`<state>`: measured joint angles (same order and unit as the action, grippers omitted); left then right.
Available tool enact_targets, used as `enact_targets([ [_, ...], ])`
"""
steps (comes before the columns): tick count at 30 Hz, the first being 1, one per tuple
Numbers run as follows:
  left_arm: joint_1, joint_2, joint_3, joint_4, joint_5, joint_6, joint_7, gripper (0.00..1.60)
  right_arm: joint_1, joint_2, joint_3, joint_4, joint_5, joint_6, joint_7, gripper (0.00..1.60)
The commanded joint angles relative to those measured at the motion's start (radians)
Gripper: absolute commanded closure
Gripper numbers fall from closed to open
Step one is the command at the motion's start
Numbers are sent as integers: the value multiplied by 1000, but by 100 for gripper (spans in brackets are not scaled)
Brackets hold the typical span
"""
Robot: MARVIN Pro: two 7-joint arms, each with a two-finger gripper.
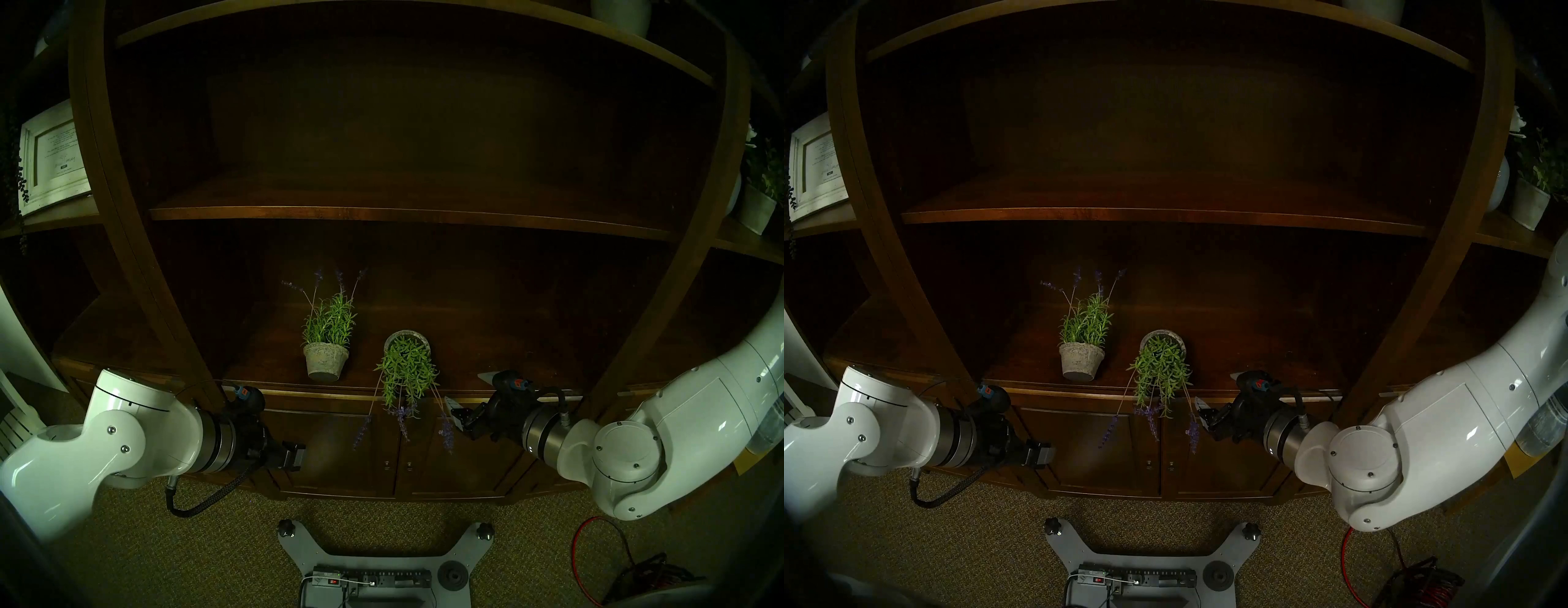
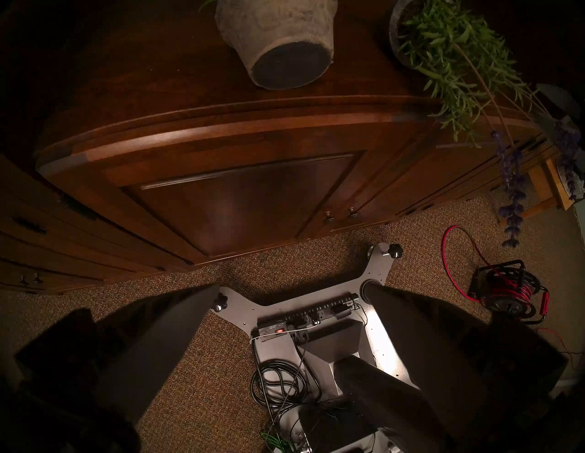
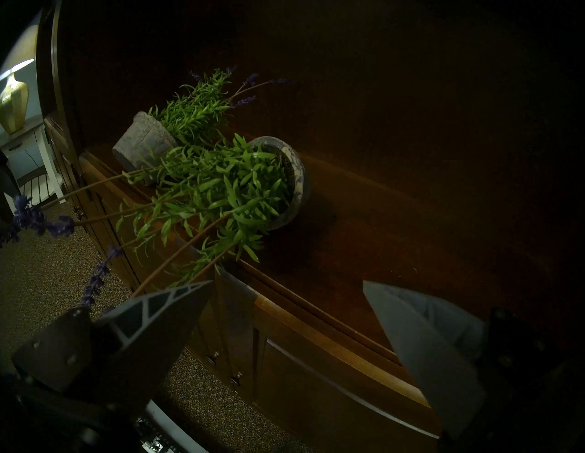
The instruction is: Place the fake decorative plant upright
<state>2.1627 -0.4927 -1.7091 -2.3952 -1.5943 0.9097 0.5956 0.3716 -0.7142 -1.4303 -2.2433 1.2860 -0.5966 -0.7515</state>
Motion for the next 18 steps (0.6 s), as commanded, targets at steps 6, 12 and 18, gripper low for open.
enact_targets([
  [6, -5, 1, -7, -7, 0, -1, 0, 0, 9, -1, 8, 0, -1, -3, -1, 0],
  [12, -5, 1, -7, -7, 0, -1, 0, 0, 9, -2, 7, 0, -1, -4, -1, 0],
  [18, -5, 1, -7, -7, 0, -1, 0, 0, 9, -3, 7, 0, -1, -4, -1, 0],
])
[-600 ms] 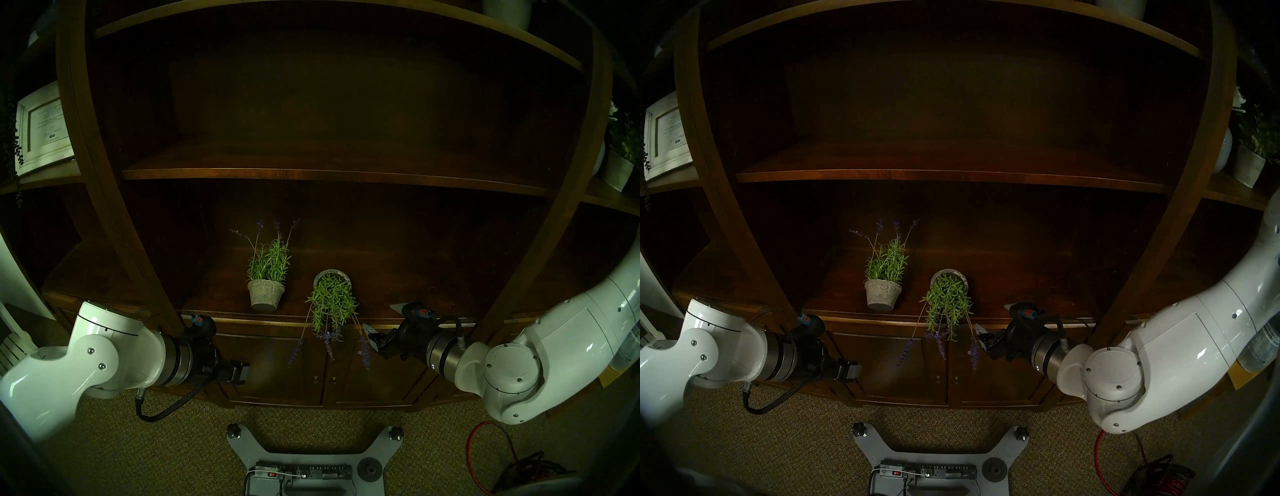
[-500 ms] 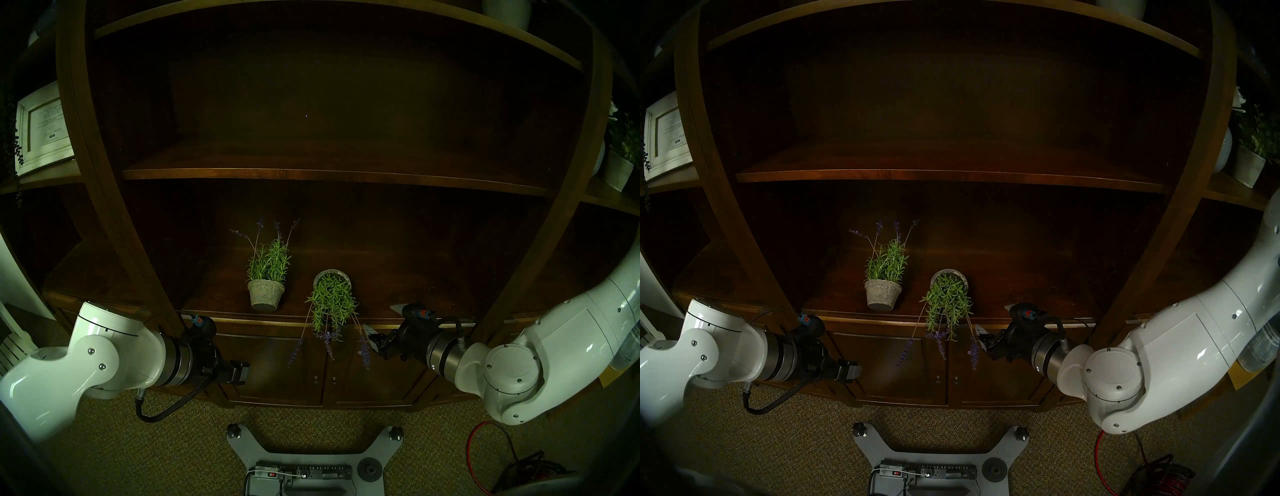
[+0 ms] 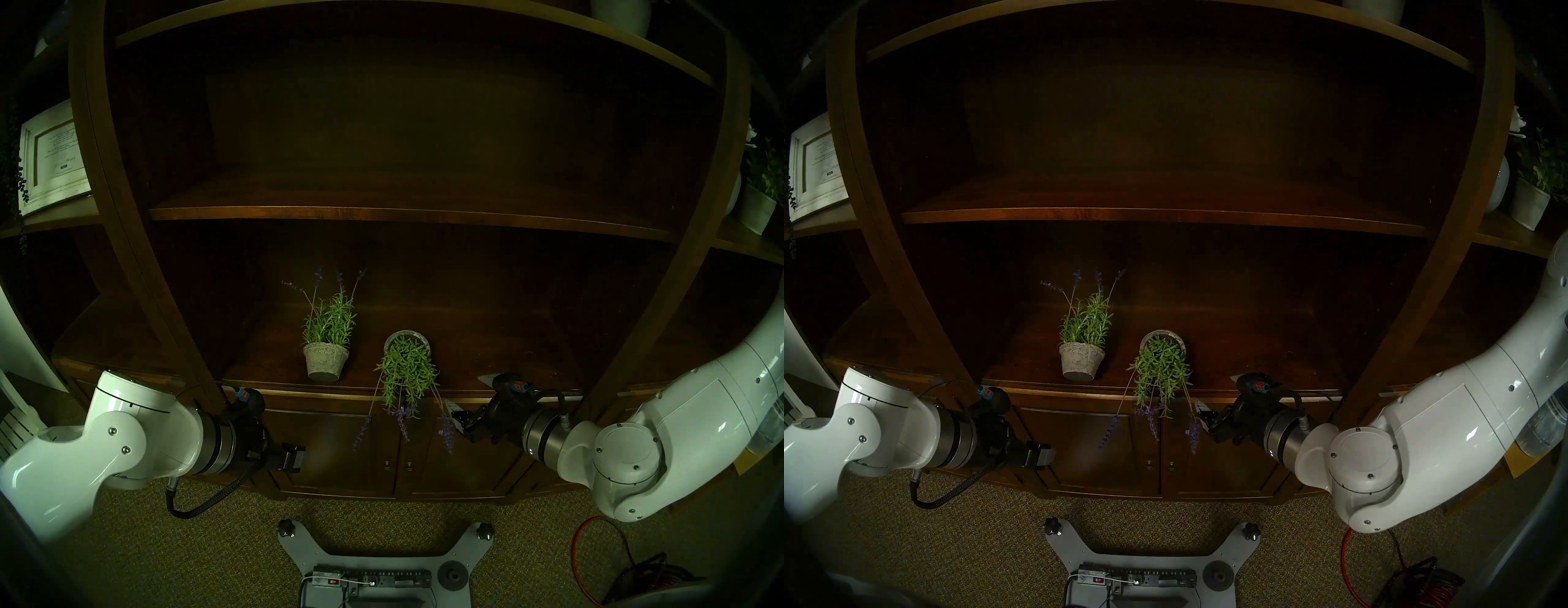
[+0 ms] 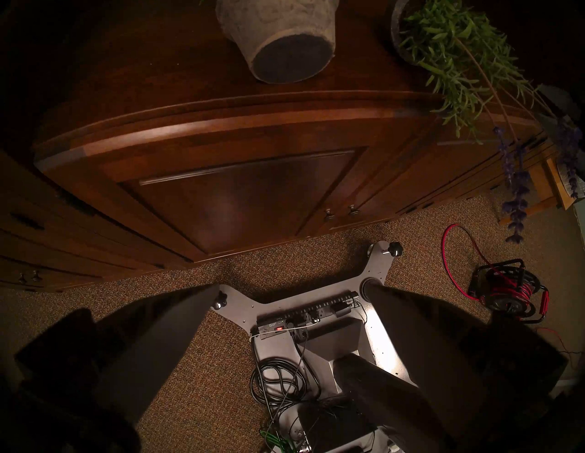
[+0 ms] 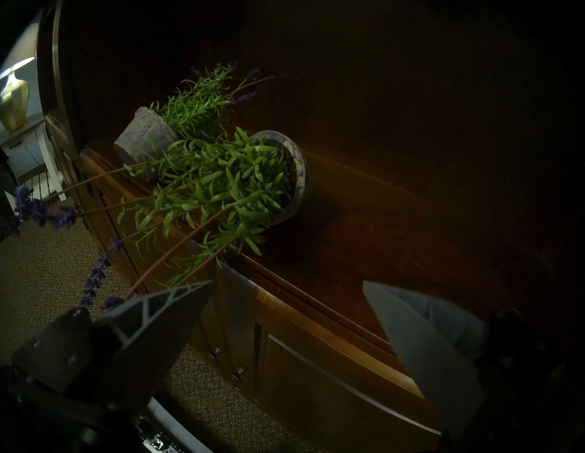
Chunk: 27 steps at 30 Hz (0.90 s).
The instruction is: Place the fake decorative plant upright
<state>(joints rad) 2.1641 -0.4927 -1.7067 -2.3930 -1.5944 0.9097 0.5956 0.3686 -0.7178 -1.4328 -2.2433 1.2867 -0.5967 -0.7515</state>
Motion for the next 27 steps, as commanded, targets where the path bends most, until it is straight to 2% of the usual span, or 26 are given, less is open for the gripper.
enact_targets([
  [1, -6, 1, -10, -9, 0, -1, 0, 0, 12, 1, 10, 0, -1, -4, -1, 0],
  [7, -6, 1, -10, -9, 0, -1, 0, 0, 20, -2, 7, -2, 2, 4, -4, 0],
  [10, -7, 1, -9, -9, 0, -1, 0, 0, 101, 10, -20, -6, 17, 34, -14, 0],
  [15, -8, 1, -8, -8, 1, -2, 0, 0, 142, 38, -12, 3, 0, 42, -46, 0],
  [16, -8, 1, -7, -8, 1, -2, 0, 0, 120, 48, 12, 12, -10, 41, -60, 0],
  [17, -8, 1, -7, -8, 1, -2, 0, 0, 163, 60, -6, -1, -7, 48, -61, 0],
  [19, -8, 1, -7, -8, 1, -2, 0, 0, 163, 74, 2, 1, -14, 50, -70, 0],
  [25, -8, 1, -6, -8, 1, -2, 0, 0, 212, 105, -11, -9, -15, 64, -62, 0],
  [27, -9, 2, -6, -8, 1, -2, 0, 0, 255, 114, -23, -20, -7, 77, -42, 0],
])
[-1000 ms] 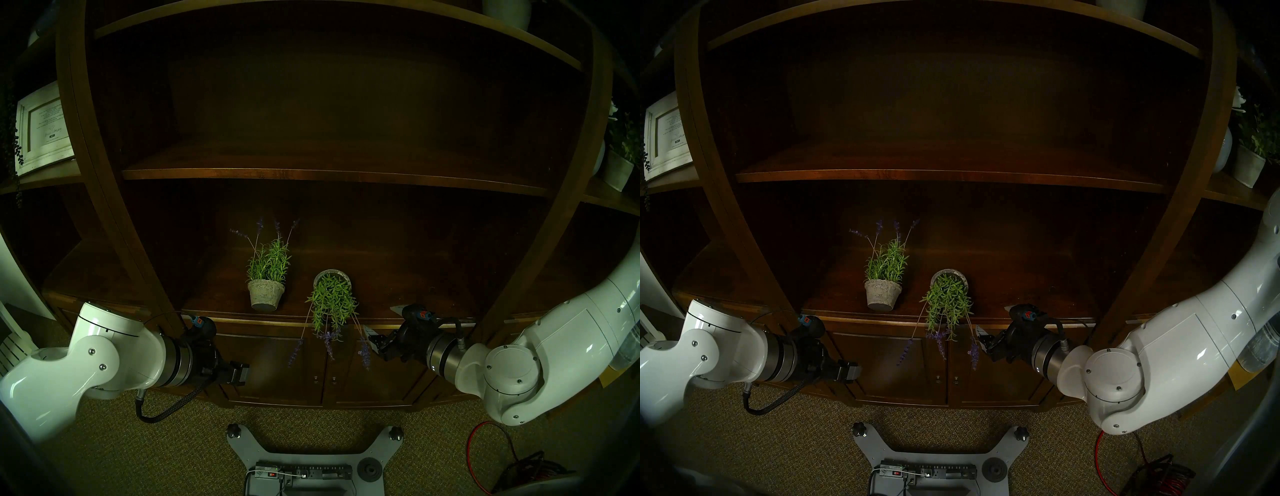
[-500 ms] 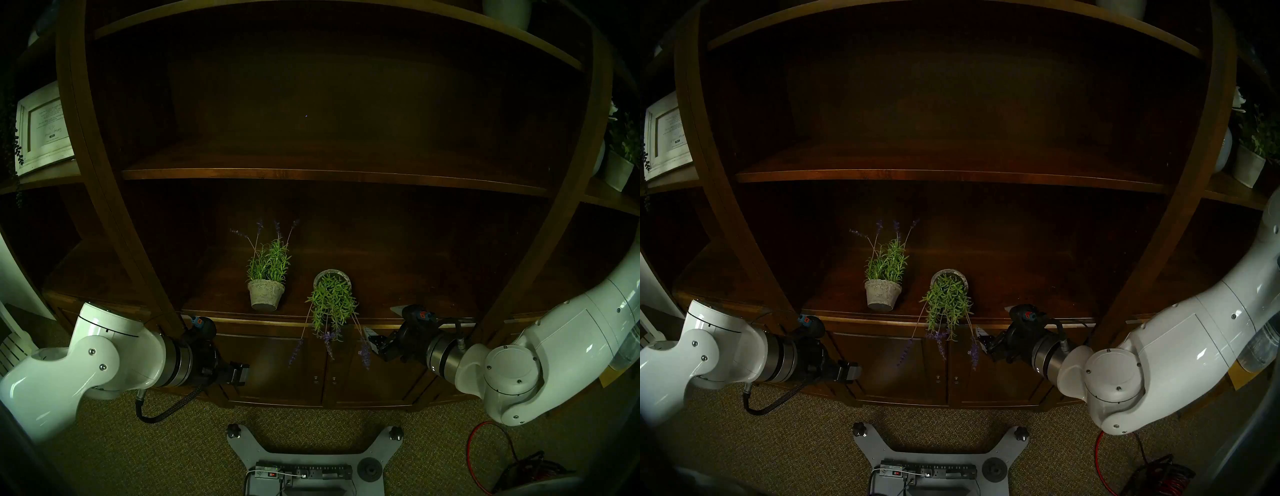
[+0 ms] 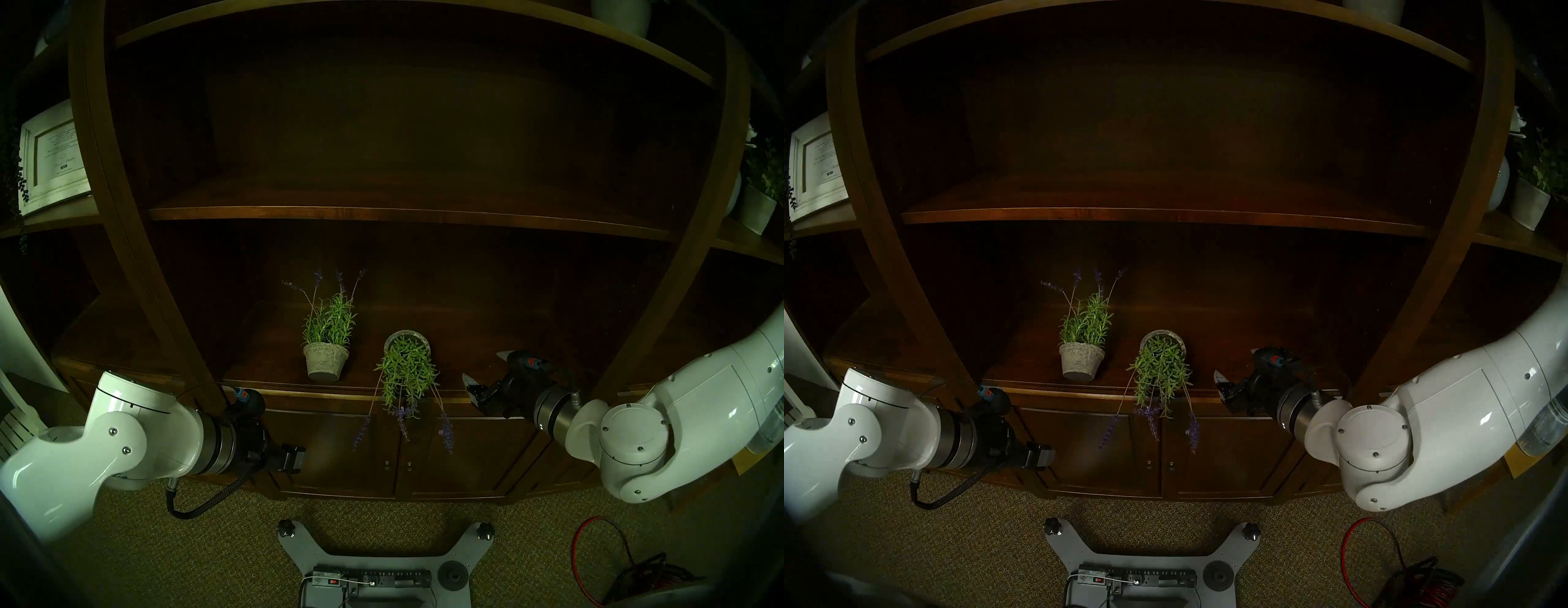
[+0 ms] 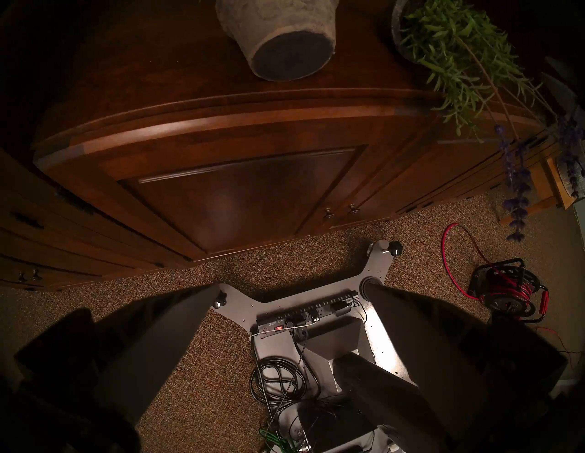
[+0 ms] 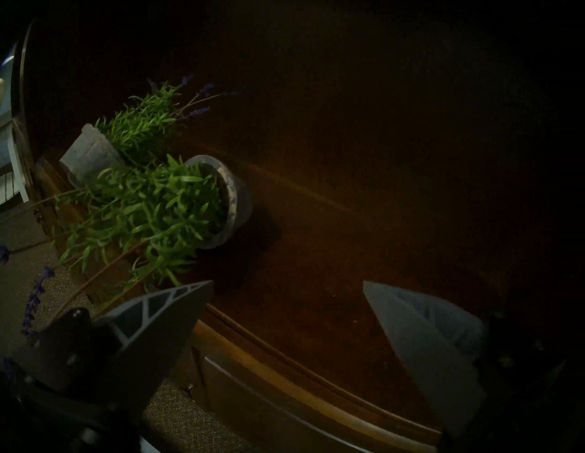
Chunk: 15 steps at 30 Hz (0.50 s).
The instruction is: Place the fake decorative plant upright
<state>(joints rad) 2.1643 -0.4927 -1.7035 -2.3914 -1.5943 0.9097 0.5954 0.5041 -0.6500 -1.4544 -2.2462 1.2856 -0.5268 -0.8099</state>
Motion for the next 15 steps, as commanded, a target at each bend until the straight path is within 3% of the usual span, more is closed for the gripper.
enact_targets([
  [1, -9, 2, -10, -9, 1, -2, 0, 0, 111, 44, 15, -14, -8, 12, 17, 0],
  [7, -9, 2, -9, -9, 1, -2, 0, 0, 151, 26, 35, -38, 6, 47, 49, 0],
  [15, -9, 2, -9, -9, 1, -2, 0, 0, 237, 12, 84, -83, 94, 115, 156, 0],
])
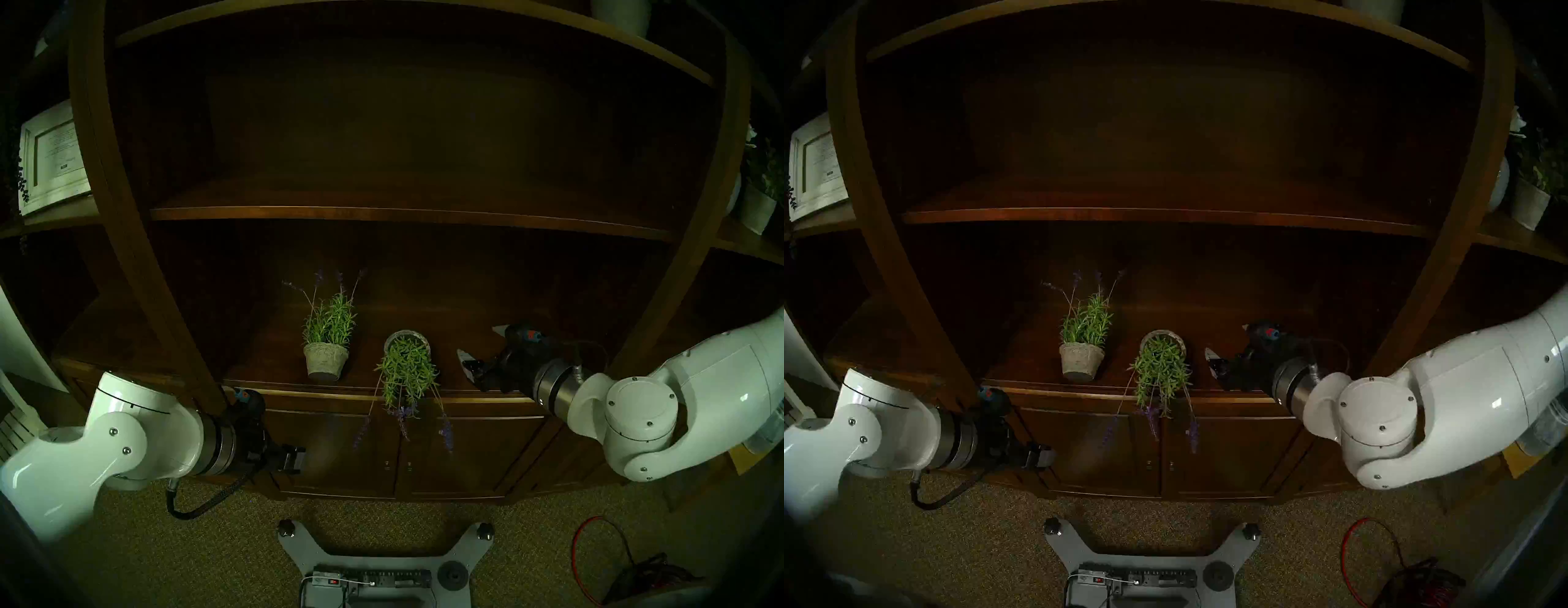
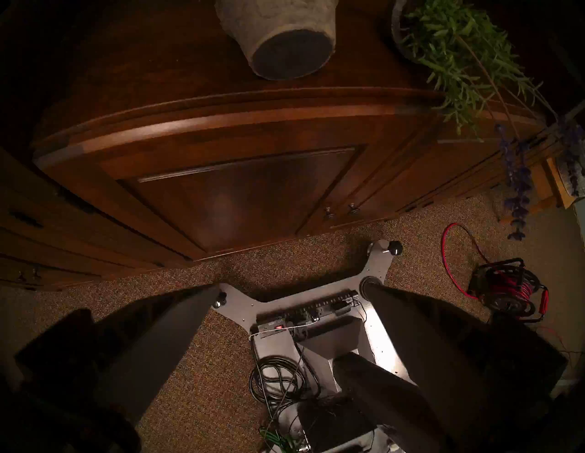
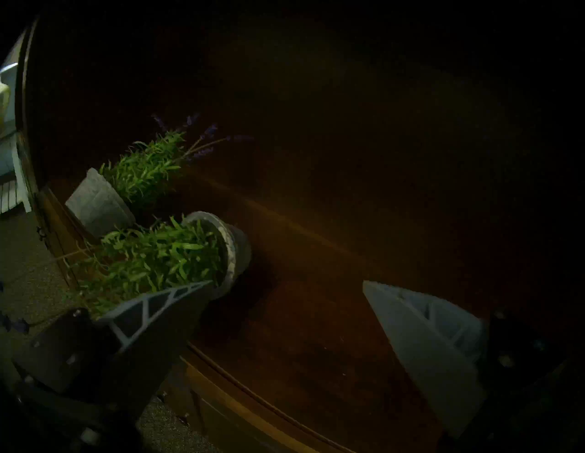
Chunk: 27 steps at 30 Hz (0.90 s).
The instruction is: Place the fake decorative plant upright
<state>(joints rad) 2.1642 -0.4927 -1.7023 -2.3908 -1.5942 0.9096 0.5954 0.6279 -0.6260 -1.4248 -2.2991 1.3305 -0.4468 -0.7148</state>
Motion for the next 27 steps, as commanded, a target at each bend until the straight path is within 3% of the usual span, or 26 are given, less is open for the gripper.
enact_targets([
  [1, -9, 2, -10, -10, 1, -2, 0, 0, 103, -14, 73, -28, 55, 42, 62, 0],
  [6, -9, 2, -10, -10, 1, -2, 0, 0, 162, -61, 106, -21, 179, 145, 137, 0],
  [14, -9, 2, -10, -10, 1, -2, 0, 0, 178, -113, 198, 13, 299, 240, 183, 0],
  [16, -9, 2, -10, -10, 1, -2, 0, 0, 167, -142, 246, 49, 371, 287, 209, 0],
  [27, -9, 2, -11, -10, 1, -2, 0, 0, 40, -276, 387, 211, 584, 398, 263, 0],
])
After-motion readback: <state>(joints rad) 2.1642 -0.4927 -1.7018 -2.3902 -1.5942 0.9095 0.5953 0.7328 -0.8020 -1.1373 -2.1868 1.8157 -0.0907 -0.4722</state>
